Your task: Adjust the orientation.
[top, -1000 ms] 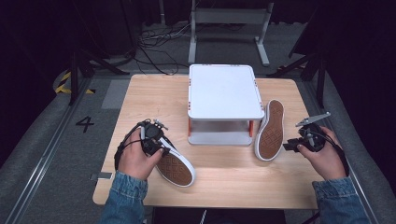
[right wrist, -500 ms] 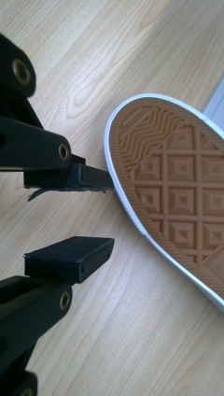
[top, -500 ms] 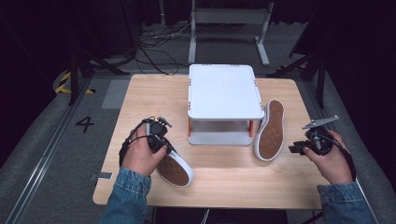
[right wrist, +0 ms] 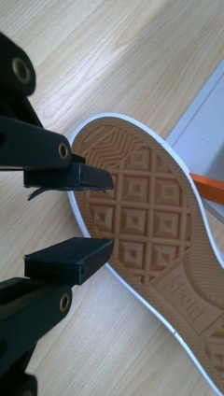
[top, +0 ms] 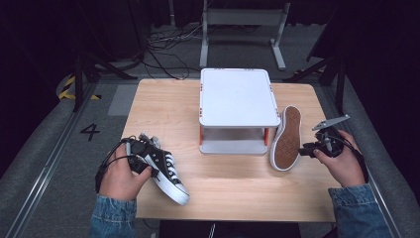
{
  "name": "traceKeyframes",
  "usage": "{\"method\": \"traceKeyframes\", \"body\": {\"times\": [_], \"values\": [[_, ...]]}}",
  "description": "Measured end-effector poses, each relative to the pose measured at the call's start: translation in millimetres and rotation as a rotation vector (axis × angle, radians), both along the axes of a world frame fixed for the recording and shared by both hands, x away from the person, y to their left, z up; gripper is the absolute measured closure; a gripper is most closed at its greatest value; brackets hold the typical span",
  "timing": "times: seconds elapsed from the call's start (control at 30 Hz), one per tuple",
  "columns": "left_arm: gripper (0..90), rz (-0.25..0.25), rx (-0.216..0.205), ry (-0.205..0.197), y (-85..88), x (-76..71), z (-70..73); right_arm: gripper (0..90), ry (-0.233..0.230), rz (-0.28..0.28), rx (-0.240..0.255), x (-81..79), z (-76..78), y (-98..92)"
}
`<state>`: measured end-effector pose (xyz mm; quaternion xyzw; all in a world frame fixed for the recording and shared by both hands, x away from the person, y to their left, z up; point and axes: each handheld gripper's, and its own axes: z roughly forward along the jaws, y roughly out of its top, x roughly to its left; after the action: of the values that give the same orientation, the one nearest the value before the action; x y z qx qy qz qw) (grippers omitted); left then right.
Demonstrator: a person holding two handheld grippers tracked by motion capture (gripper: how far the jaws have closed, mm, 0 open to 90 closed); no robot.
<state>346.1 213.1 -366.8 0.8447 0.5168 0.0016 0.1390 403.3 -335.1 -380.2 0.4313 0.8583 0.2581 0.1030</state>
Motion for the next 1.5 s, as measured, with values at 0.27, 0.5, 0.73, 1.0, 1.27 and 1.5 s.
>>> {"method": "traceKeyframes", "body": {"times": [0.27, 0.5, 0.73, 1.0, 1.27, 1.5], "values": [[54.4, 0.069, 0.038, 0.171, 25.5, -9.2, -13.4, 65.1, -0.008, 0.024, 0.004, 6.1, 0.8, 7.7], [57.0, 0.061, 0.106, 0.27, 32.6, -6.9, -37.4, 64.6, -0.001, 0.042, 0.003, 9.9, -0.6, 13.9], [34.7, 0.007, 0.068, 0.066, 25.6, -16.0, -3.1, 64.1, -0.001, 0.034, 0.005, 9.7, -1.2, 11.5], [27.0, -0.114, 0.125, 0.008, 0.0, 1.5, -8.7, 62.4, -0.005, 0.029, 0.003, 4.8, -2.2, 9.4], [31.5, -0.169, 0.195, 0.118, -11.2, 14.3, -23.1, 60.7, -0.004, 0.017, -0.002, -2.6, -5.2, 1.8], [83.6, -0.142, 0.144, 0.112, -11.1, 10.7, -9.6, 60.4, -0.002, 0.002, -0.01, -7.2, -6.2, -3.7]]}}
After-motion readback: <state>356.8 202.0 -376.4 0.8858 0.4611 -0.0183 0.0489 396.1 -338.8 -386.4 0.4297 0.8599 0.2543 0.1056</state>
